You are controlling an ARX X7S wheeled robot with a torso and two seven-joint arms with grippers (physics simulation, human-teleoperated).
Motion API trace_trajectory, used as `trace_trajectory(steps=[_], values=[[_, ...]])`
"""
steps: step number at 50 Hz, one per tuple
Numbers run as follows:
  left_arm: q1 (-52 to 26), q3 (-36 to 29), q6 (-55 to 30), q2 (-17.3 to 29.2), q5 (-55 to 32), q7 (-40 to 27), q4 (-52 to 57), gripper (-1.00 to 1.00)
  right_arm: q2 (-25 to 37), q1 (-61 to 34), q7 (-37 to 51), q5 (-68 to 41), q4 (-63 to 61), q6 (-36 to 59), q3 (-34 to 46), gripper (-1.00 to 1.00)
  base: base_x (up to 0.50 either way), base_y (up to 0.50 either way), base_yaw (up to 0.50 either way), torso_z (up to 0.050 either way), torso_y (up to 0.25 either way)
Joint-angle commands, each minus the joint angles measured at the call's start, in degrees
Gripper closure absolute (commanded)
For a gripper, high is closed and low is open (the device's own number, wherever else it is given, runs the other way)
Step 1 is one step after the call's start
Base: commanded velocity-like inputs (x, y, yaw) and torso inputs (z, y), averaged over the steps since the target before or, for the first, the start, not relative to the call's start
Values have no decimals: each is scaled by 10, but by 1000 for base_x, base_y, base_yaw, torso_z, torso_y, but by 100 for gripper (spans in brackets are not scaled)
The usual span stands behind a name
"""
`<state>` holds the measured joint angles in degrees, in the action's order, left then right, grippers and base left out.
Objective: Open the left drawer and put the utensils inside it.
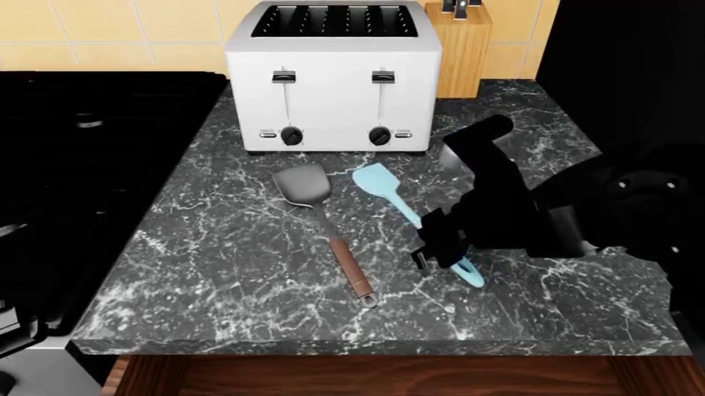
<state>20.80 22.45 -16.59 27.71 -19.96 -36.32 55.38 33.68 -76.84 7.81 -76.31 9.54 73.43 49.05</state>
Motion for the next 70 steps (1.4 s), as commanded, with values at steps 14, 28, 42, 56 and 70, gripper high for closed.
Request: trace_trajectory(steps=[14, 28, 42, 56, 70], values=[[5, 2, 3, 2, -2, -4, 2, -100, 20, 10, 46, 10, -6, 10, 17, 100, -1, -1, -1, -1, 0], [3, -3, 5, 4, -2, -5, -2, -100, 62, -9, 122, -74, -87, 40, -34, 100, 0, 0, 0, 0, 0], [4, -2, 5, 6, -3, -8, -1, -100, 88, -12, 148, -121, -139, 69, -35, 100, 0, 0, 0, 0, 0], [4, -4, 4, 8, -3, -10, 0, -100, 156, -36, 169, -176, -248, 107, -36, 100, 0, 0, 0, 0, 0], [5, -5, 7, 9, -5, -12, -1, -100, 224, -60, 110, -153, -311, 93, -62, 100, 0, 0, 0, 0, 0]])
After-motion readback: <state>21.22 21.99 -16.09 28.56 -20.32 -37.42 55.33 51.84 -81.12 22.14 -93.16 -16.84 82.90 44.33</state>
